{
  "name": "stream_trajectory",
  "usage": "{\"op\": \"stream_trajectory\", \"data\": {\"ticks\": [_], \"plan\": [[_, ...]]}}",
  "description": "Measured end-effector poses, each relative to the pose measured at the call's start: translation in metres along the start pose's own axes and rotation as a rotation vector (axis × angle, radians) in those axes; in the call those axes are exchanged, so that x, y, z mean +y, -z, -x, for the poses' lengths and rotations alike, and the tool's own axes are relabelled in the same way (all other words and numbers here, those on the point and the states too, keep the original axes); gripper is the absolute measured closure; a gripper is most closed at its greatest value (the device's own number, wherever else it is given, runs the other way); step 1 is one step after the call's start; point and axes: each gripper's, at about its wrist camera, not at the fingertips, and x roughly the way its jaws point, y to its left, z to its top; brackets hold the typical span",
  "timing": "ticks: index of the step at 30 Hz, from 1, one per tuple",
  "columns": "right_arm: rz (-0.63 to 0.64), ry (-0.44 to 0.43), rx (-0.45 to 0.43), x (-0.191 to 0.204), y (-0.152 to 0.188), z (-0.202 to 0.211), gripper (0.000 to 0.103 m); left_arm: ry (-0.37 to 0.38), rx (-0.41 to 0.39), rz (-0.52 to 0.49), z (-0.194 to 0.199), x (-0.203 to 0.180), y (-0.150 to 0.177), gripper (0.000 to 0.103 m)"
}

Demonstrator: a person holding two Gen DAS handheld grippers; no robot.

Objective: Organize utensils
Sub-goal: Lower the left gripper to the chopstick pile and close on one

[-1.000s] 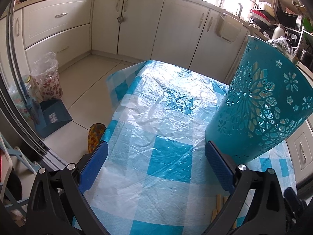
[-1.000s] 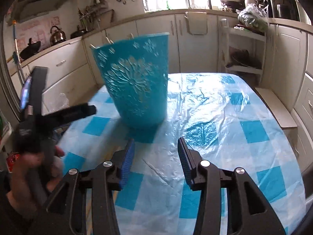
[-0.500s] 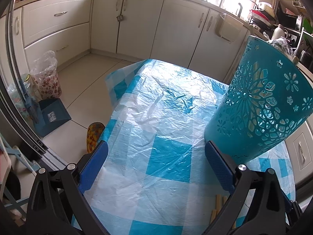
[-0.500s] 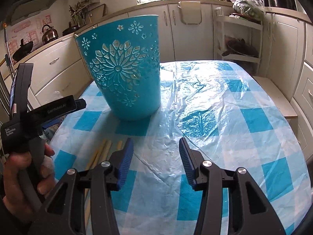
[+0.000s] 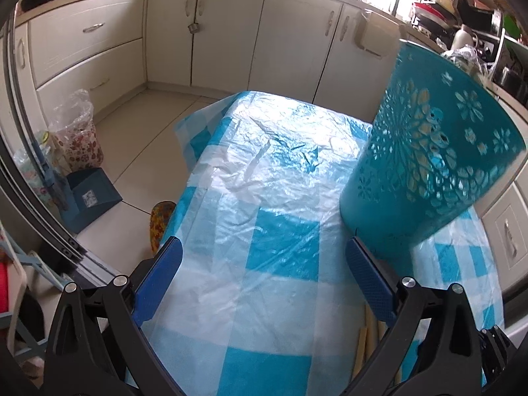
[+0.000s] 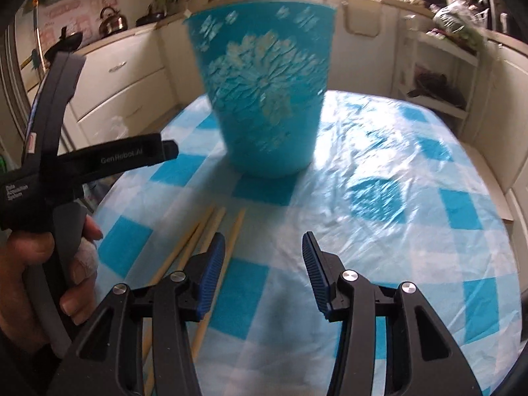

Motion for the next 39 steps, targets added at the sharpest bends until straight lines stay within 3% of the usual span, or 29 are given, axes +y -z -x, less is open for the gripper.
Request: {"op": "stream_trajectory", "data": {"ticks": [6,10,17,23,26,28,30,35,39], "plan": [[0.045,-0.002,0.076,0.009,0.007,-0.010,0.055,-0.015,0.041,-0.057,0.014,0.002,0.012,0.008],[0.060,0.017,0.079,0.009,0.010,-0.008,0.056,-0.024,0.066,-0.113,0.026,0.002,0.023,0.008],[0.027,0.043,0.084,-0.007,0.012,0.000,0.077,-0.046,0.085,-0.352,0.047,-0.024,0.054,0.008],[-0.008,0.043,0.085,-0.020,0.016,0.008,0.078,-0.092,0.096,-0.460,0.048,-0.043,0.067,0.008],[-0.031,0.037,0.084,-0.026,0.017,0.011,0.078,-0.100,0.088,-0.457,0.048,-0.046,0.067,0.012],[-0.039,0.040,0.085,-0.028,0.018,0.012,0.078,-0.101,0.104,-0.453,0.043,-0.046,0.066,0.025],[-0.047,0.038,0.086,-0.031,0.020,0.014,0.078,-0.079,0.119,-0.435,0.040,-0.046,0.064,0.031],[-0.064,0.031,0.086,-0.036,0.021,0.017,0.078,-0.026,0.113,-0.402,0.050,-0.047,0.062,0.033],[-0.065,0.029,0.086,-0.037,0.021,0.017,0.078,-0.019,0.112,-0.437,0.051,-0.056,0.066,0.033]]}}
